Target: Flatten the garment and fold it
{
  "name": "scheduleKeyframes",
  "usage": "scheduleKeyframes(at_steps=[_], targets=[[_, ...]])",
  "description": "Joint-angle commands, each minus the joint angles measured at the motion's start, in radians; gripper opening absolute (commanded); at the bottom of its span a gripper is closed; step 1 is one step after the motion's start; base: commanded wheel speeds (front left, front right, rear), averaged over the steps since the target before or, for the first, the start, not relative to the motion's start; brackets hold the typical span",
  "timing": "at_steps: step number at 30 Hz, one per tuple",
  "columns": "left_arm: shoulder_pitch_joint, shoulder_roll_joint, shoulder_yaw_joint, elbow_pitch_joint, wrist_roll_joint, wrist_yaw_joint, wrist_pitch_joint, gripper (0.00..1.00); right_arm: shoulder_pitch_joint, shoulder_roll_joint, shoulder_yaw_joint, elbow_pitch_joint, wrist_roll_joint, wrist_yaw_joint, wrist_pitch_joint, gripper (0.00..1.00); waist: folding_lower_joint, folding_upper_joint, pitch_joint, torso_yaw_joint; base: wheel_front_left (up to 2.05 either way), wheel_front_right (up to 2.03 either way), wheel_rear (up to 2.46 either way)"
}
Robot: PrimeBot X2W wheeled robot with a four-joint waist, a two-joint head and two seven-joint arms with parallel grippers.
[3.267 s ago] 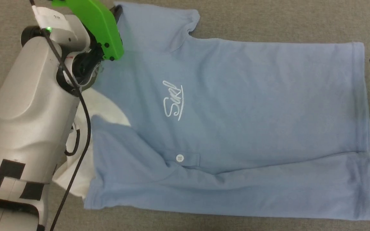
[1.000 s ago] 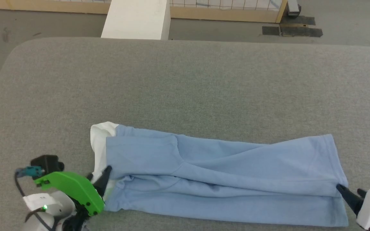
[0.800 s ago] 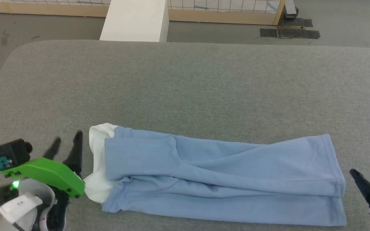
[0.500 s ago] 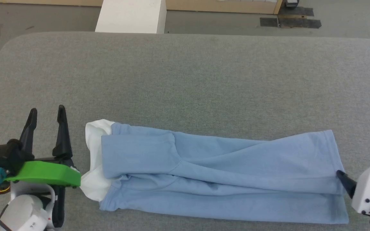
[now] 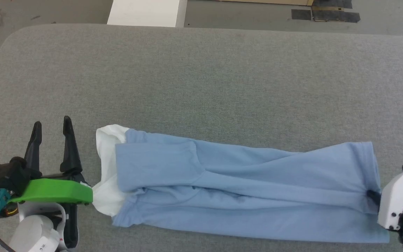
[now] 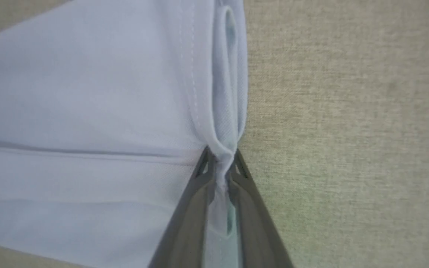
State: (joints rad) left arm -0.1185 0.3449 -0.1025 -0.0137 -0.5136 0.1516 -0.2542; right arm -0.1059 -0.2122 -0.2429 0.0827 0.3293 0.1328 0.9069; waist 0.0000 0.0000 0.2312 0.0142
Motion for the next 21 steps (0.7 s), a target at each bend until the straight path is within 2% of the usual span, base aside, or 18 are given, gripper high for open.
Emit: scheduleKeyframes(at_steps=[1,8,12,17,21], targets=[[0.012,-0.008,0.009,-0.001,0.017,-0.009,-0.007,1.0,-0.013,-0.021,-0.02,0.02,0.0,-0.002,-0.003,0.0,0.0,0.0,-0.001,0.0,0.0,0.0,0.0],[0.009,-0.028,0.022,0.009,0.038,-0.036,-0.007,1.0,-0.043,-0.128,-0.192,0.096,-0.06,-0.002,-0.004,0.0,0.0,0.0,0.011,0.006,0.0,0.0,0.0],[0.0,-0.037,0.022,0.018,0.044,-0.046,-0.008,1.0,-0.064,-0.149,-0.274,0.144,-0.14,-0.002,-0.027,0.0,0.0,0.0,0.014,0.011,0.0,0.0,0.0],[0.008,-0.052,0.024,0.033,0.044,-0.053,-0.008,1.0,-0.055,-0.149,-0.245,0.123,-0.153,-0.002,-0.015,0.0,0.0,0.0,-0.006,0.009,0.0,0.0,0.0],[0.025,-0.058,0.025,0.044,0.04,-0.056,-0.007,1.0,0.002,-0.175,-0.159,-0.003,-0.109,-0.002,0.092,0.0,0.0,0.0,-0.032,0.002,0.0,0.0,0.0]])
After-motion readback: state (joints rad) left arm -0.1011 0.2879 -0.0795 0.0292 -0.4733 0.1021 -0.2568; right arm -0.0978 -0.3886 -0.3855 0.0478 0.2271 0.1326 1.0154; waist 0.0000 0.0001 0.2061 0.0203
